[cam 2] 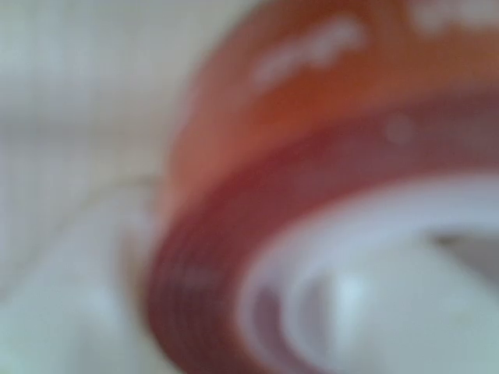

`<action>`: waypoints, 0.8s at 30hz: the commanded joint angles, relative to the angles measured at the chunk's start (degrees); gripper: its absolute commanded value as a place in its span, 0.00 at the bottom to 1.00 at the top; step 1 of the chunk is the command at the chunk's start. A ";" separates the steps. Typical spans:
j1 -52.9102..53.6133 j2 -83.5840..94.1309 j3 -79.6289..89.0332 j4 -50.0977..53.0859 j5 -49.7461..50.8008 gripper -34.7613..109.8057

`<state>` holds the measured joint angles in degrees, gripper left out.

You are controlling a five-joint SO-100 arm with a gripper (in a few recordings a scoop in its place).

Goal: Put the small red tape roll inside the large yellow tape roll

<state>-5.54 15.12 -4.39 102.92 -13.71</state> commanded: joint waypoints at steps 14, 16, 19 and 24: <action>7.73 16.44 -9.23 -8.79 -9.40 0.24; 8.44 17.05 -9.23 -11.60 -9.93 0.24; 10.20 18.19 -9.23 -16.70 -10.11 0.24; 13.62 19.60 -9.23 -23.55 -9.58 0.24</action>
<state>4.75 21.27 -7.82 84.46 -22.50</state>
